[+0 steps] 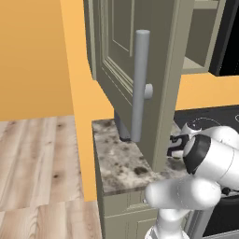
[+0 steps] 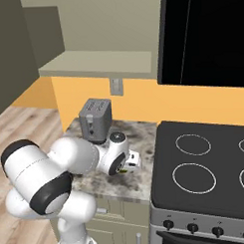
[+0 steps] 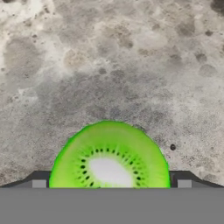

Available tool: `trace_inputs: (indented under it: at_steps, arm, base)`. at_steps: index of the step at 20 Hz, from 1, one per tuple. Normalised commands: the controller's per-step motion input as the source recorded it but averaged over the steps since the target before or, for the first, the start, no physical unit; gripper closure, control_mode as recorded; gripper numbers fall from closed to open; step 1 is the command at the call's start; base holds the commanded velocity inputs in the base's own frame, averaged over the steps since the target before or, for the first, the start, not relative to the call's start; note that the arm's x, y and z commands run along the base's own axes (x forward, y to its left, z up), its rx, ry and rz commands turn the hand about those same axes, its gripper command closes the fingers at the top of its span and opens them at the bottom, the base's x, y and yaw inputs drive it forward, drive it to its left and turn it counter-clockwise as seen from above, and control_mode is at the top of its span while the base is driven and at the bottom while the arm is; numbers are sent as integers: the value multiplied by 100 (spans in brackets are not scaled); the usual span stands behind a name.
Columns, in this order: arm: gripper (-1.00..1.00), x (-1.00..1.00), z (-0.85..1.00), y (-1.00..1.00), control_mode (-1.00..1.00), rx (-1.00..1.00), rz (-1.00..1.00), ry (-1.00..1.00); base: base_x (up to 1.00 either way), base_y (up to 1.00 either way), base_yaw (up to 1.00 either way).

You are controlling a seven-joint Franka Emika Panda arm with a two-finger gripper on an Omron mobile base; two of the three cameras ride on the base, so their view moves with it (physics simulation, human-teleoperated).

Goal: Pick the kiwi from the counter and place it in the cabinet. Then close the cabinet.

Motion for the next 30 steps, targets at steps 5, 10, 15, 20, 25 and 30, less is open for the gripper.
trace_inputs:
  at_steps: [5,10,15,20,25,30]
  arm:
    - [100,5,-8,0,-100,0,0,2]
    - [100,0,0,0,-100,0,4,0]
    - [100,-19,42,0,-100,0,9,-12]
    - [100,-37,98,0,-100,0,1,-15]
    - [100,-32,100,6,-100,0,2,-9]
    - [100,-29,100,12,-100,0,2,-4]
  base:
    - [0,0,0]
    - [0,0,0]
    - [0,0,0]
    - [0,0,0]
    - [0,0,0]
    - [0,0,0]
